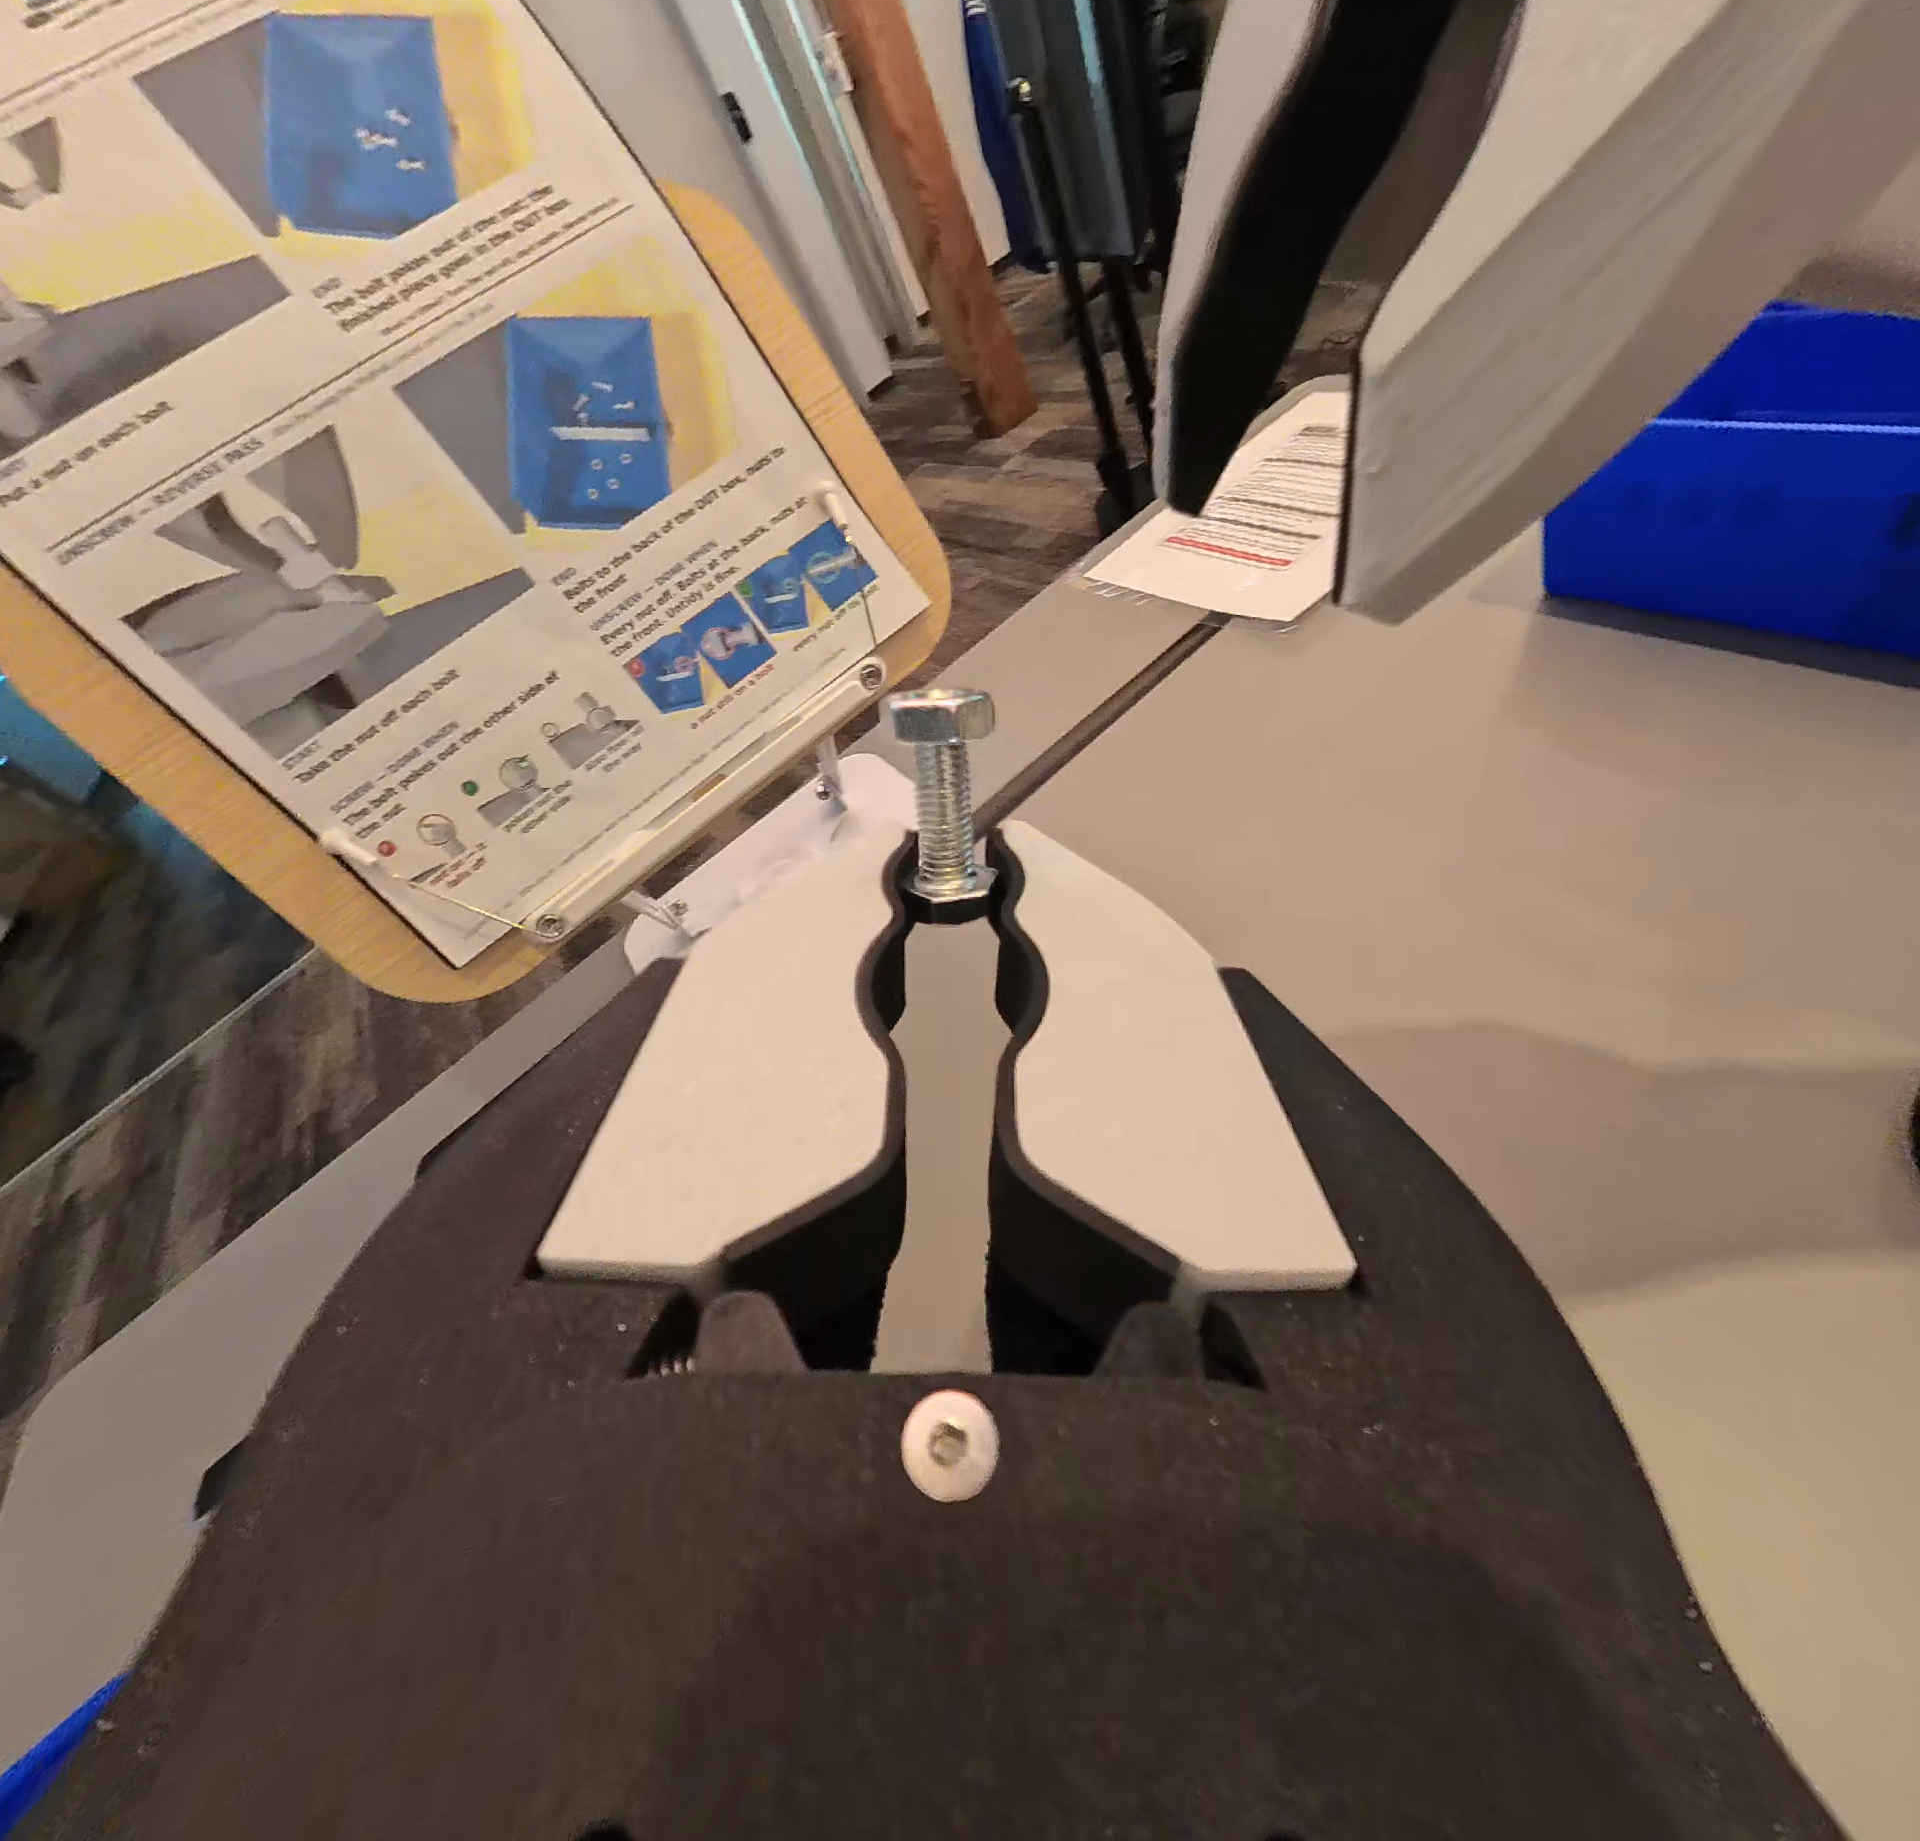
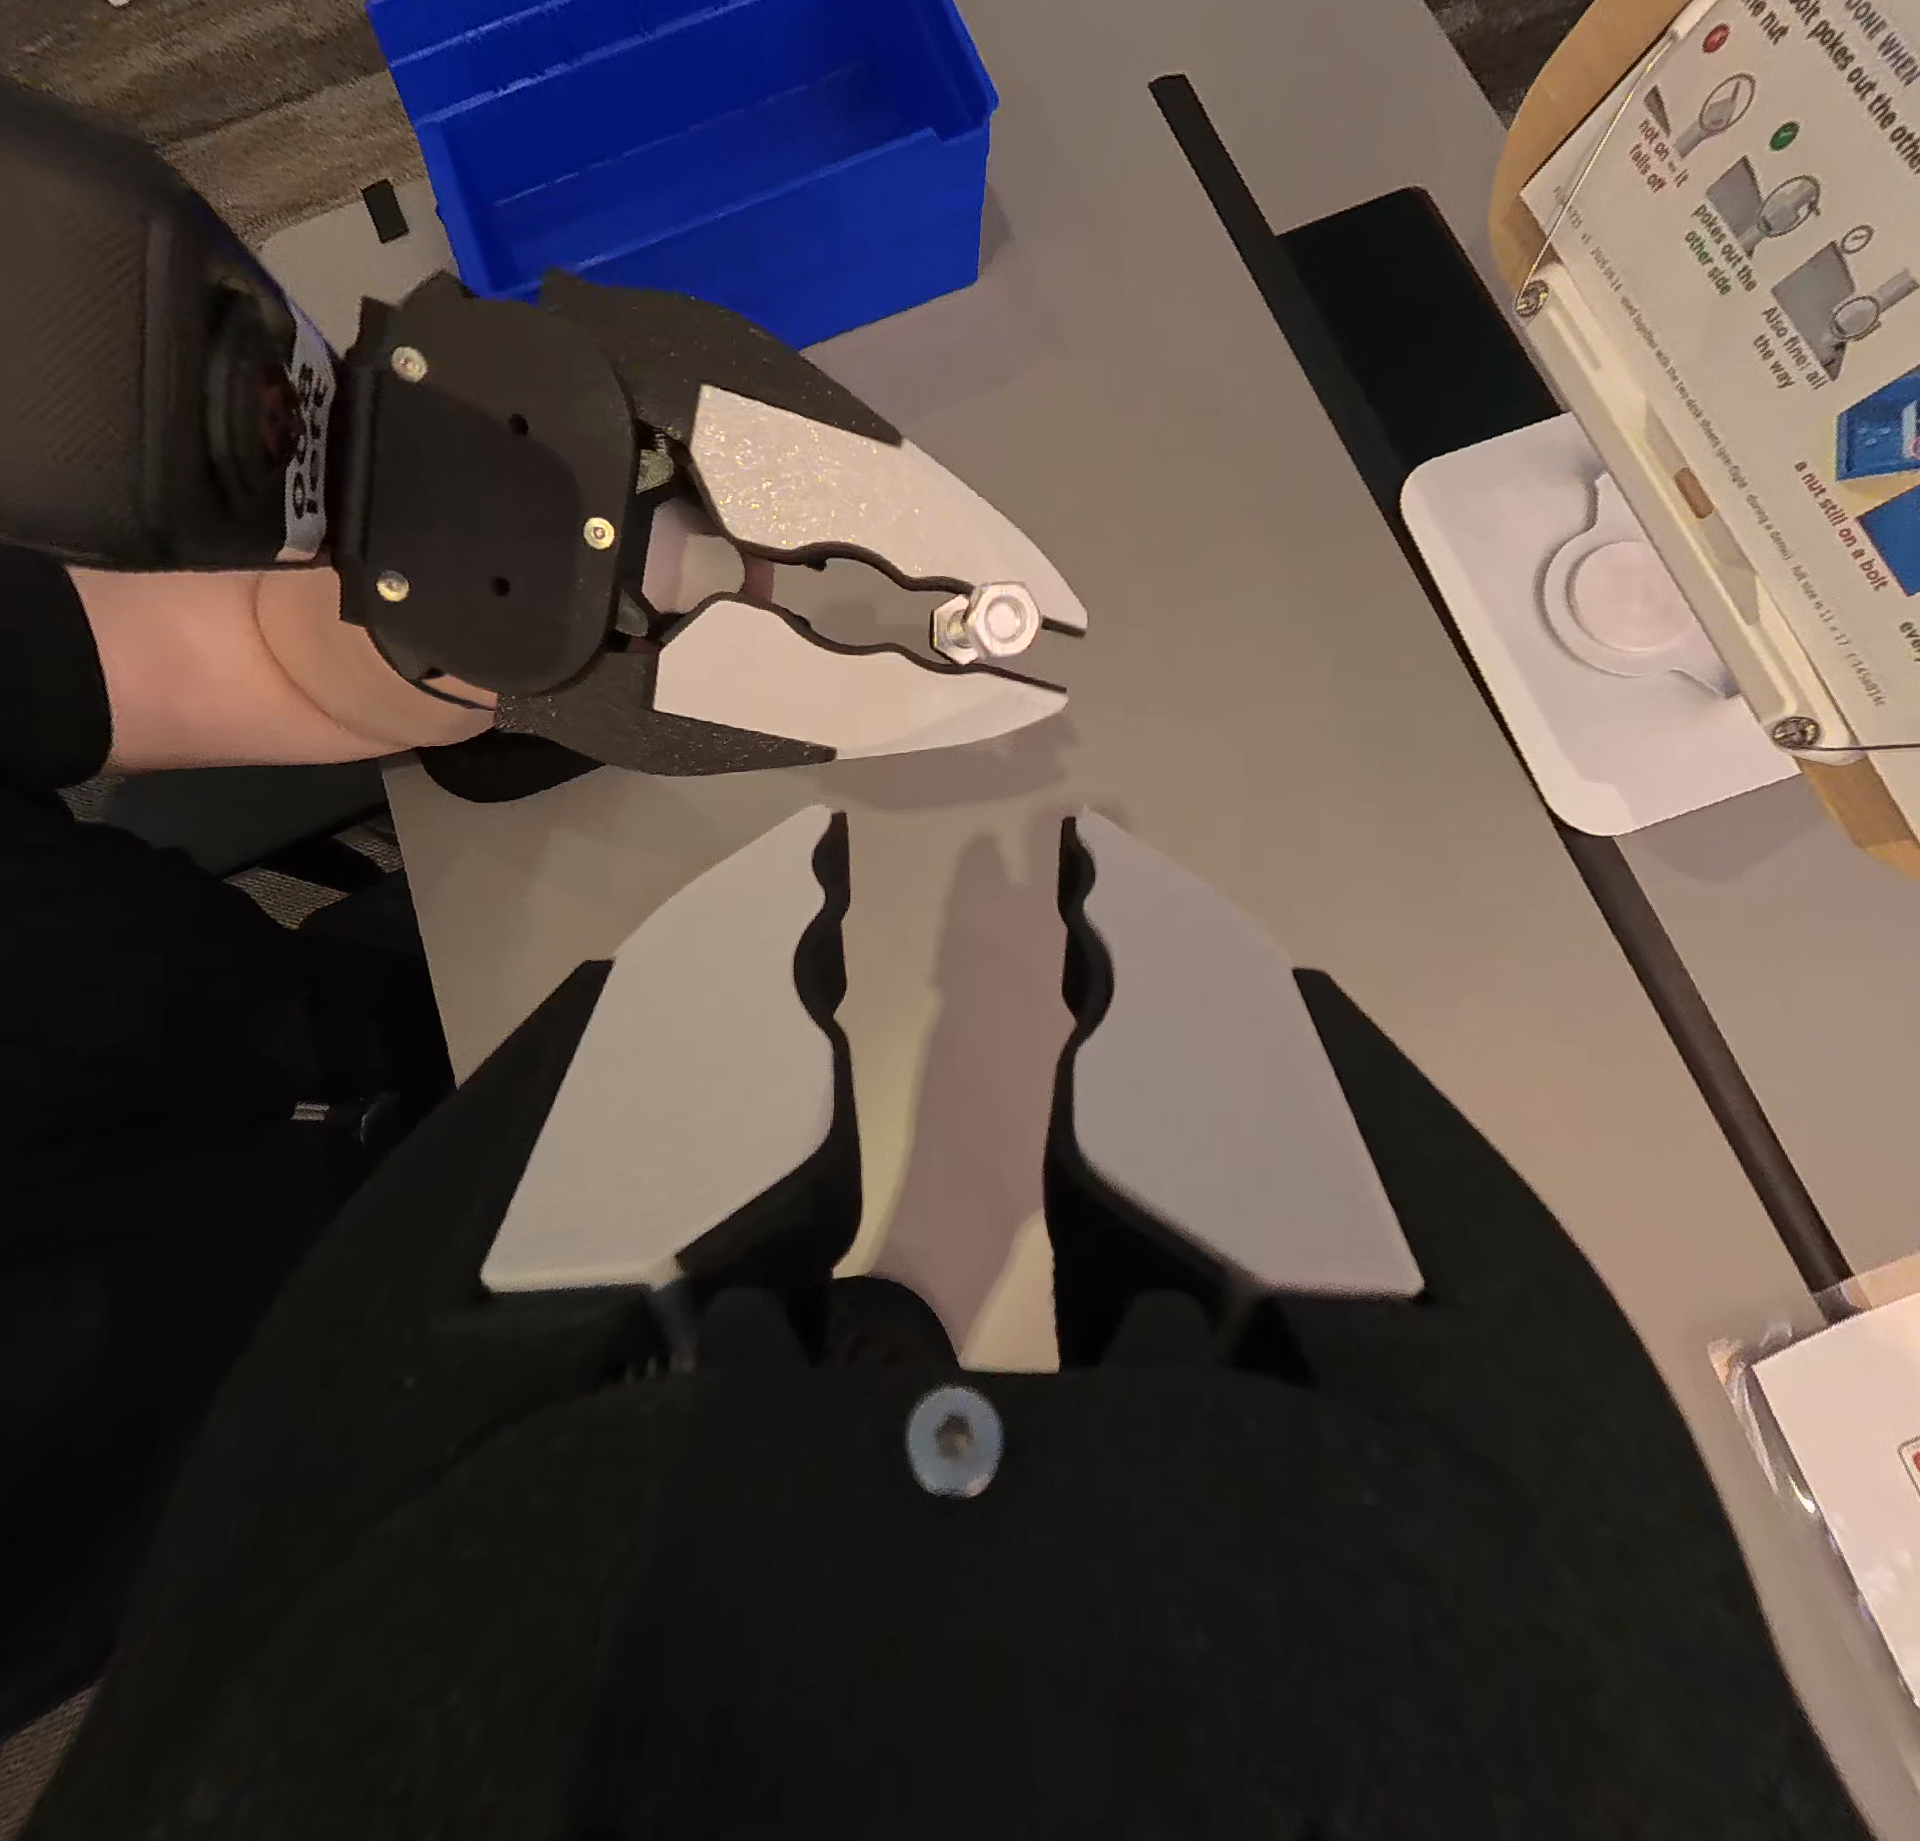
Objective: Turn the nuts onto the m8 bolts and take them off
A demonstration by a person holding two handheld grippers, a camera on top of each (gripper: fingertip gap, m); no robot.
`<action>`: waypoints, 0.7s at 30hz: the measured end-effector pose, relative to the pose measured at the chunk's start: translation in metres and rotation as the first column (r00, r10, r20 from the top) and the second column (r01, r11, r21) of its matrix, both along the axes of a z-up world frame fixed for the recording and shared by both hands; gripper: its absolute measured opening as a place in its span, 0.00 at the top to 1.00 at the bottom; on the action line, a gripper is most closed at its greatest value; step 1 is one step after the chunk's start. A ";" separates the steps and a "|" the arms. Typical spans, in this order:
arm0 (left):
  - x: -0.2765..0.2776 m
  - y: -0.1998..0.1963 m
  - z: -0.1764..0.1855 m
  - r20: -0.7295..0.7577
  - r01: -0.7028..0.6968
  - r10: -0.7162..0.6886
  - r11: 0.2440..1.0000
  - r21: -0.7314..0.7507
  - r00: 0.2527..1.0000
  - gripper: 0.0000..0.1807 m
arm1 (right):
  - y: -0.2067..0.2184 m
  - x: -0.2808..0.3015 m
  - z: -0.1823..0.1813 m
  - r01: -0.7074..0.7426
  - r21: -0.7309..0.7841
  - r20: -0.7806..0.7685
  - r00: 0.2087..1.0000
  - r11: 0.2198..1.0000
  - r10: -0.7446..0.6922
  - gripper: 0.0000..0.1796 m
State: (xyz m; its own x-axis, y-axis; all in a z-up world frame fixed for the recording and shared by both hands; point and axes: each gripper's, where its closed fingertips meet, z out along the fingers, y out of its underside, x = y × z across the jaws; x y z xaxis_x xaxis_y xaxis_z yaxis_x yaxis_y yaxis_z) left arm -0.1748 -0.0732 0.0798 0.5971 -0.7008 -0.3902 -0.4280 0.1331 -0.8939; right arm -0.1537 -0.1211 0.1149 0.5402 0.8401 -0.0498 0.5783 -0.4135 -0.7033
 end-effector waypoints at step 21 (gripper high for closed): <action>0.008 -0.024 0.012 0.074 0.239 -0.235 0.969 -0.054 0.969 0.93 | 0.005 0.009 0.019 0.020 -0.028 0.072 0.997 0.999 -0.018 0.79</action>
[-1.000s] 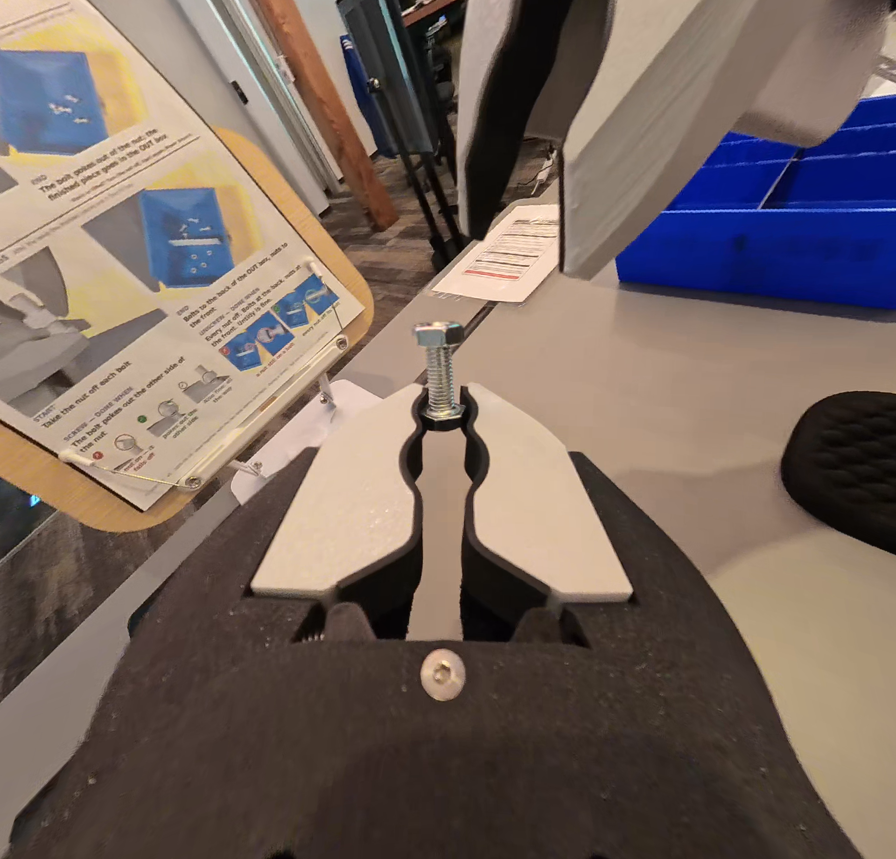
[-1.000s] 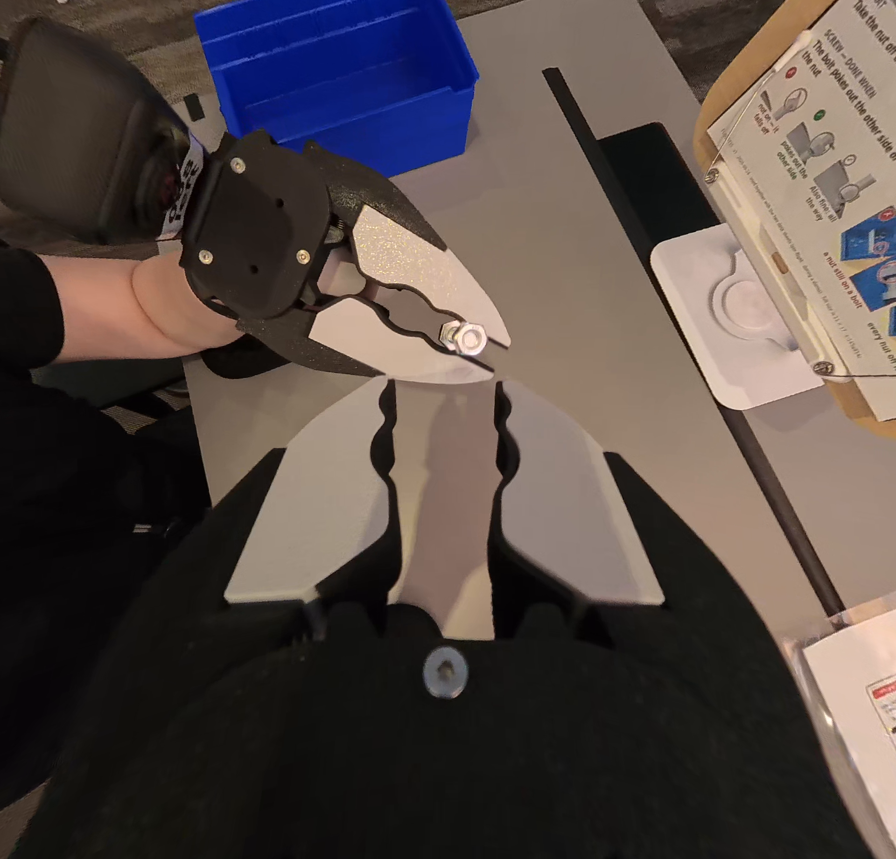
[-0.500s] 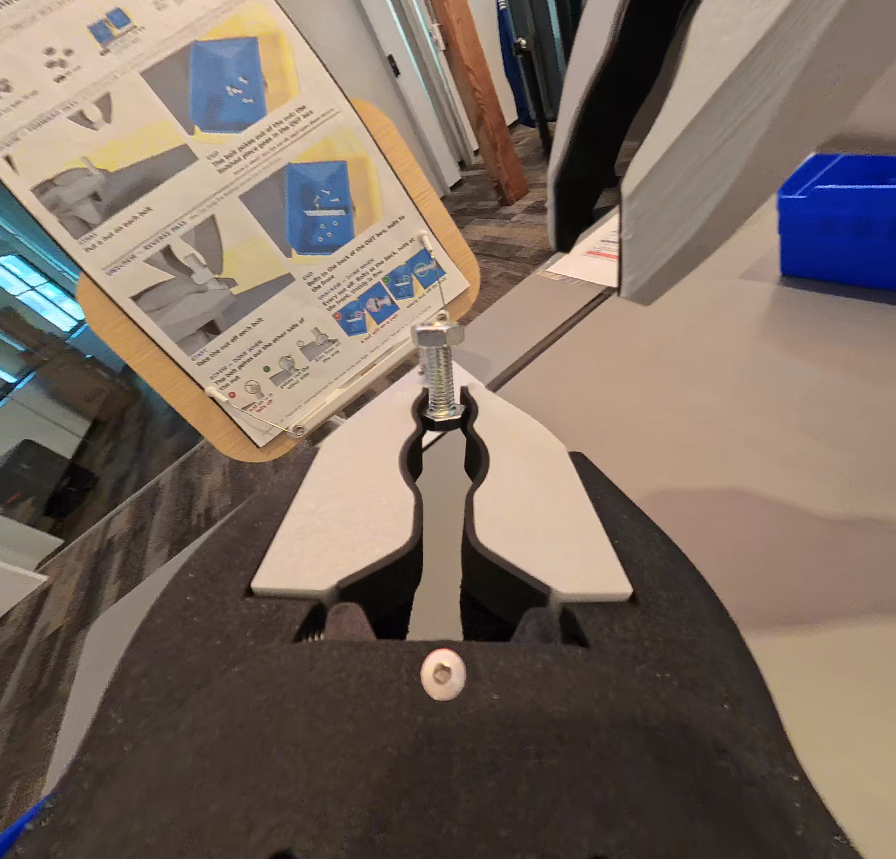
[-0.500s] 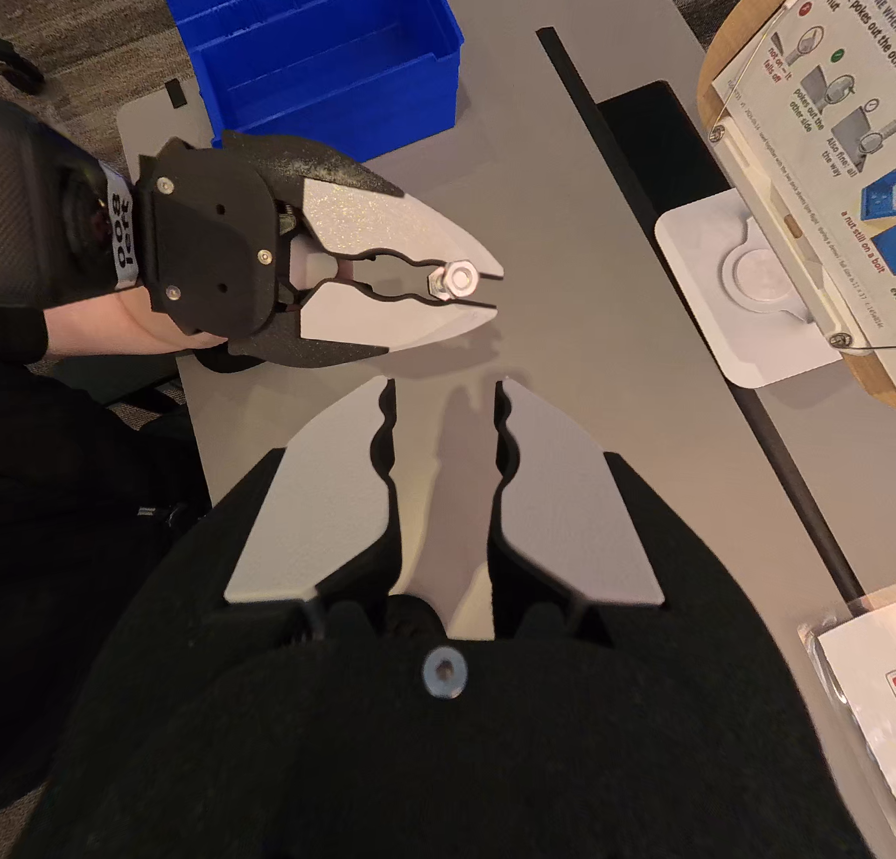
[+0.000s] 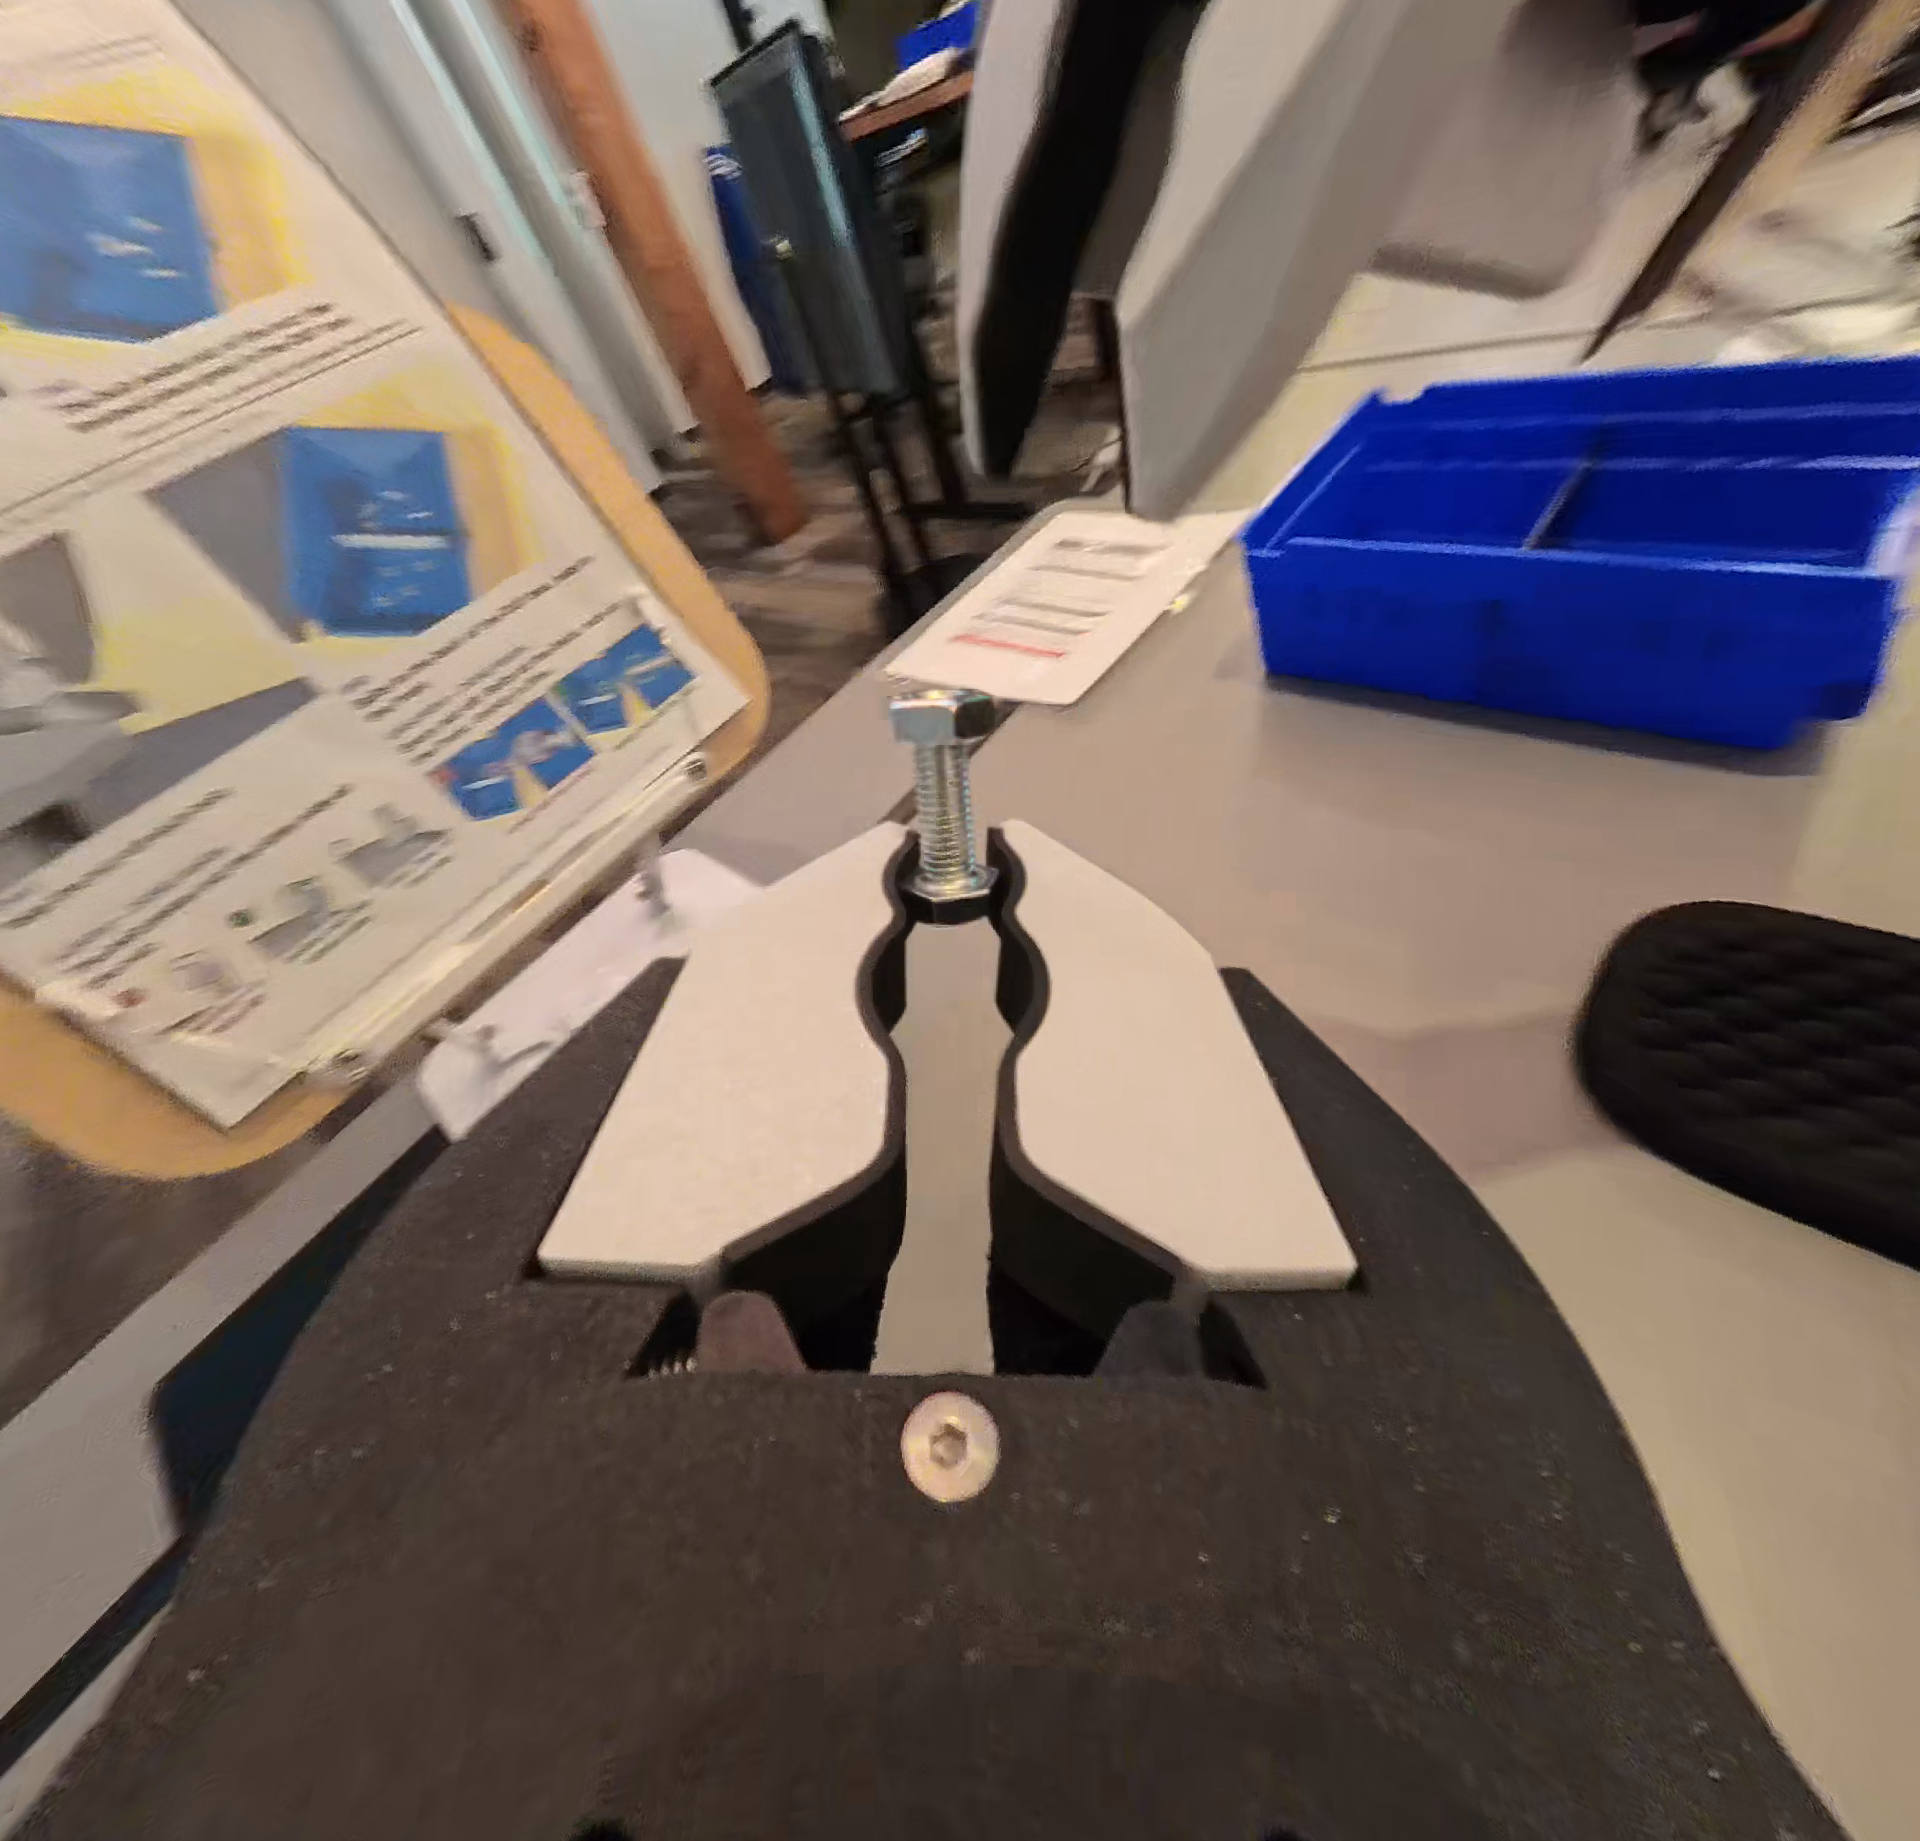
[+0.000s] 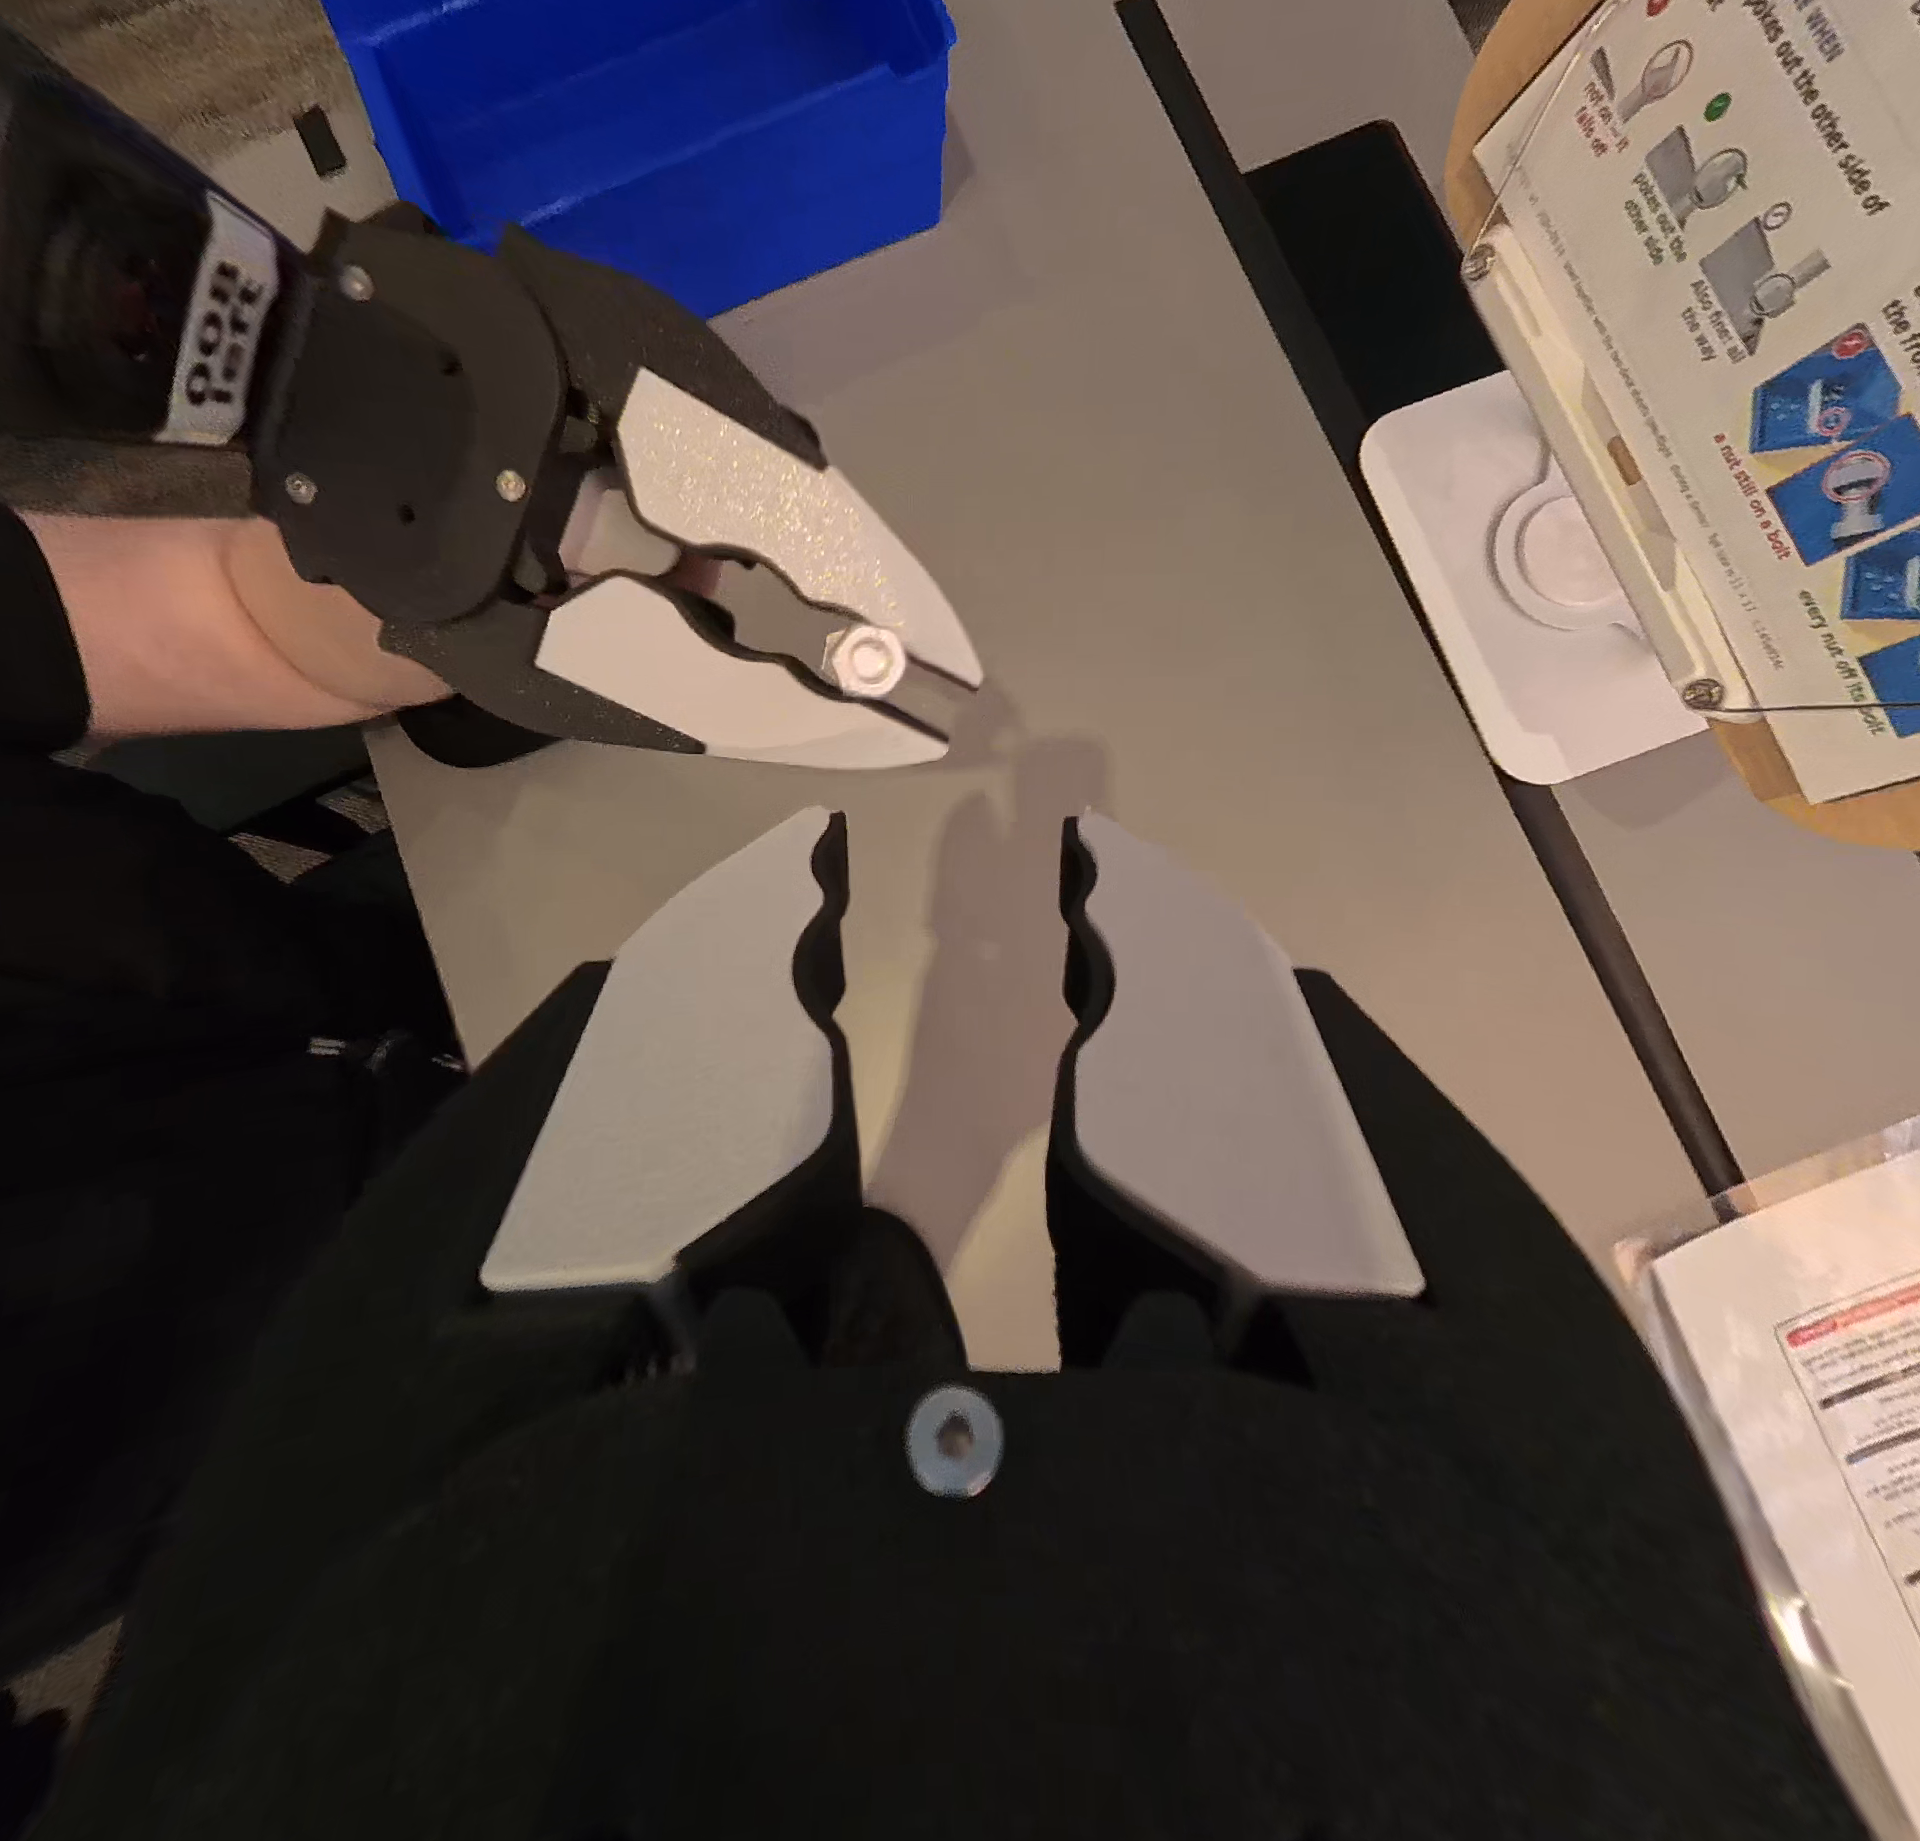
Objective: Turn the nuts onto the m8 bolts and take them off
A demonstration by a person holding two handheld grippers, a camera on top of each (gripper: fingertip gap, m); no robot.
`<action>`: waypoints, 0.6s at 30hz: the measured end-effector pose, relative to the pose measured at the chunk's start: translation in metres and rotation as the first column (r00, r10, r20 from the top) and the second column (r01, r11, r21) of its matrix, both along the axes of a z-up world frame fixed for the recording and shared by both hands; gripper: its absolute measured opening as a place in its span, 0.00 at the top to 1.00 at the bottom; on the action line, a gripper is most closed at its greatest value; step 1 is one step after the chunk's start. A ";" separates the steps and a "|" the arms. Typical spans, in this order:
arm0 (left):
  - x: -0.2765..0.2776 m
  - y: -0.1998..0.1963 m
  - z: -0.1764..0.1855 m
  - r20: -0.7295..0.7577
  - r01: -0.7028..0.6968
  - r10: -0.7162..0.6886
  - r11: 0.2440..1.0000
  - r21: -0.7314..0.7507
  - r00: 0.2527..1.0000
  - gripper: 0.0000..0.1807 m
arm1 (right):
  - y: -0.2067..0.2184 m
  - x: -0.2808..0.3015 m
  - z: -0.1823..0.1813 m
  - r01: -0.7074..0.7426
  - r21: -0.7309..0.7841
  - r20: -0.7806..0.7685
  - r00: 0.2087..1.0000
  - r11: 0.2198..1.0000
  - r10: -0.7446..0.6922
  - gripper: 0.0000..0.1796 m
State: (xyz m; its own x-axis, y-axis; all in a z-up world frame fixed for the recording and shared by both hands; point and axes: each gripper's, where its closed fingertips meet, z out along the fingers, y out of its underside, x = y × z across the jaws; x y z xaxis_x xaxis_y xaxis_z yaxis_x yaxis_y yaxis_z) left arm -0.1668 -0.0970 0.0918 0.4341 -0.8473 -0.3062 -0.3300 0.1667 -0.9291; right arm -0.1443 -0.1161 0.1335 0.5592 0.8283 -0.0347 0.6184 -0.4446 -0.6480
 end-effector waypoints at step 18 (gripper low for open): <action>-0.004 0.001 0.012 0.085 0.027 -0.028 1.000 0.017 0.996 0.94 | 0.009 -0.042 0.012 0.131 -0.187 -0.041 0.989 0.974 -0.141 0.83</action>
State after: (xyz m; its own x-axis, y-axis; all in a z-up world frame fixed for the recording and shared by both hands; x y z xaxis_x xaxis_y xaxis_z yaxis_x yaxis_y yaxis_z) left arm -0.1712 -0.0961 0.1039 0.4359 -0.8545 -0.2824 -0.2448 0.1894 -0.9509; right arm -0.1867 -0.1075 0.1451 0.6595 0.7213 -0.2115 0.5106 -0.6364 -0.5781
